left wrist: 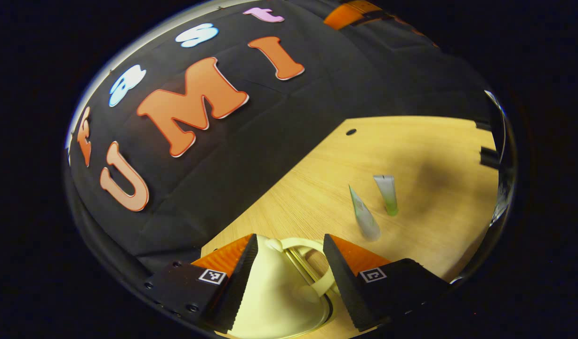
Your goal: First open the suitcase, pack the skin care products into it, and then close the suitcase.
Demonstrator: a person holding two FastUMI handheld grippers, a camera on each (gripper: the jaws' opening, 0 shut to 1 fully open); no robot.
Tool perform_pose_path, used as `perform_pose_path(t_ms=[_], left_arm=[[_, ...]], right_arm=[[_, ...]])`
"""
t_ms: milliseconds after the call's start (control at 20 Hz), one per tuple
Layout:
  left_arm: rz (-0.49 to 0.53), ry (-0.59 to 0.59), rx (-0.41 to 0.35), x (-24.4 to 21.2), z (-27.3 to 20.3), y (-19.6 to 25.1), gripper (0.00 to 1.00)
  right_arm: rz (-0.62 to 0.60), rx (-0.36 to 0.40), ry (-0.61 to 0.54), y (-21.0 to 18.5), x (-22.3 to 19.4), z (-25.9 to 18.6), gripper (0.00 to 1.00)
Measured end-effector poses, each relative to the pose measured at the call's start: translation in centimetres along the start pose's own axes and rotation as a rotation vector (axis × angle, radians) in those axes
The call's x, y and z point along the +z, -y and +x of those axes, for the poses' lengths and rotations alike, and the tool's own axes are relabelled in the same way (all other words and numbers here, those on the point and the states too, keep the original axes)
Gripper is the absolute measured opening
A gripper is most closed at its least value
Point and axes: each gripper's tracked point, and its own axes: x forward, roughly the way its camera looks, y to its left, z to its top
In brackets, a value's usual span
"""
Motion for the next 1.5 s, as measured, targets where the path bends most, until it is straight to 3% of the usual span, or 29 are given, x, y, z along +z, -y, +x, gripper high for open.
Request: perform_pose_path(t_ms=[200,300,500,700,750,900,950,1000,1150,1300,1500], left_arm=[[0.116,-0.109,-0.046,-3.9,1.0,2.5,0.86],[0.149,-0.137,-0.053,-5.2,1.3,3.1,0.68],[0.231,-0.131,-0.092,-5.0,1.6,4.5,0.67],[0.256,-0.226,-0.087,-7.7,1.9,4.2,0.67],[0.284,-0.239,-0.077,-8.1,1.9,4.1,0.73],[0.366,-0.243,-0.081,-8.2,2.9,4.7,0.40],[0.386,-0.194,-0.061,-7.4,3.1,4.6,0.39],[0.370,-0.201,-0.051,-7.3,3.1,4.4,0.10],[0.219,-0.157,-0.033,-6.6,2.7,4.2,0.10],[0.140,-0.088,0.046,-4.7,2.5,3.7,0.10],[-0.074,-0.026,0.150,-3.6,2.0,3.4,0.09]], right_arm=[[0.012,-0.007,-0.010,0.3,-0.7,0.2,0.95],[0.022,-0.001,-0.026,0.1,-1.6,0.5,0.95],[0.034,0.003,-0.049,-0.1,-2.4,0.8,0.95],[0.037,-0.003,-0.047,0.2,-2.7,0.7,0.95],[0.043,-0.003,-0.052,0.2,-2.9,0.8,0.95],[0.066,-0.004,-0.059,0.1,-3.1,0.7,0.95],[0.070,-0.006,-0.060,0.2,-3.2,0.6,0.95],[0.070,-0.006,-0.061,0.1,-3.2,0.6,0.95],[0.067,0.001,-0.066,-0.5,-3.4,0.7,0.95],[0.054,0.023,-0.069,-1.9,-3.3,0.9,0.95],[0.034,0.062,-0.085,-4.0,-3.7,1.1,0.95]])
